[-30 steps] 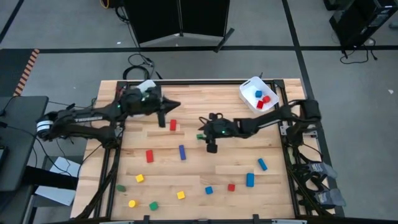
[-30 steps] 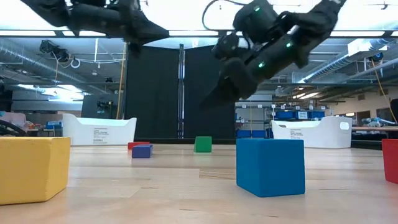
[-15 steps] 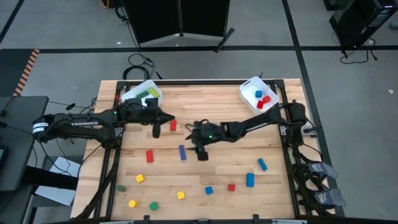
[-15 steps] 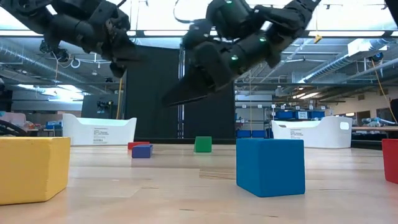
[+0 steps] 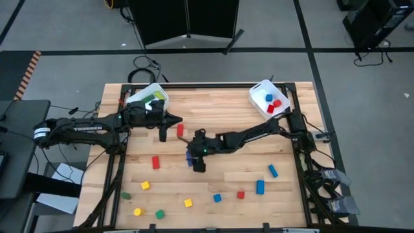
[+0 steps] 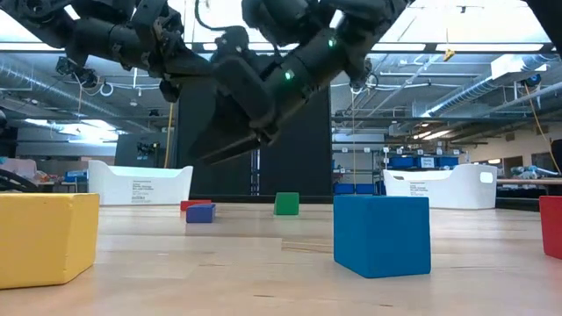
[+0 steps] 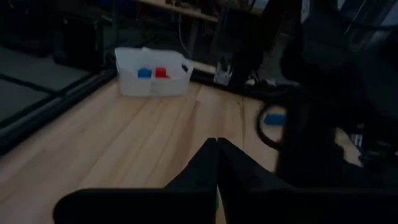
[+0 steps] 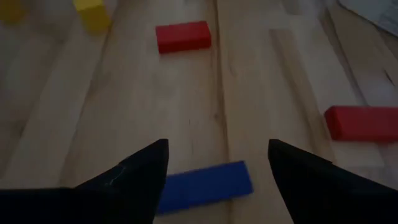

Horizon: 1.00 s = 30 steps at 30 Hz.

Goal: Sort blocks by size
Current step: Put the large blue block into the left white bin

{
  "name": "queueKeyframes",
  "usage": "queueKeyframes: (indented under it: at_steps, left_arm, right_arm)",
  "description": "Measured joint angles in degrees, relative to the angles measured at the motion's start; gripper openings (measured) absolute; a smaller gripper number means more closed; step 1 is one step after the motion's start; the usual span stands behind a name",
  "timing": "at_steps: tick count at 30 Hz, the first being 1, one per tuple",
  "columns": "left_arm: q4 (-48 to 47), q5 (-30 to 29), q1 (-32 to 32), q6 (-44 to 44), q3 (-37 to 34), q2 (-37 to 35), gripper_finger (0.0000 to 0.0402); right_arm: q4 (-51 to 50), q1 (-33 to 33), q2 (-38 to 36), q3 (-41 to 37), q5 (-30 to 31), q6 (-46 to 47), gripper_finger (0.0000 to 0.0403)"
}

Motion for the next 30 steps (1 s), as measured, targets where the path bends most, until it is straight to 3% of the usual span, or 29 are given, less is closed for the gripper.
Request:
queueKeyframes:
  at_steps: [11,16,18,25,28,30]
  left_arm:
    - [4.9,0.0,0.0,0.0,0.0,0.0,0.0010]
    - [4.9,0.0,0.0,0.0,0.0,0.0,0.0010]
    - [4.9,0.4,0.0,0.1,0.0,0.0,0.0010]
    - [5.3,2.8,0.0,0.5,0.0,0.0,0.0010]
    - [7.2,4.0,0.0,1.3,0.0,0.0,0.0010]
    - [8.7,4.5,0.0,1.5,0.0,0.0,0.0010]
  right_arm:
    - [-3.7,6.3,-0.2,5.1,16.4,11.2,0.0312]
    - [-10.1,8.1,-0.2,5.3,22.0,15.3,0.0312]
    - [-17.2,9.1,-1.2,5.3,25.9,17.6,0.0310]
    - [-49.0,18.7,-8.7,4.9,41.0,46.7,0.0294]
    - [-58.9,24.9,-12.3,2.9,42.2,64.2,0.0290]
    - [-64.0,28.9,-14.3,1.2,39.6,76.6,0.0289]
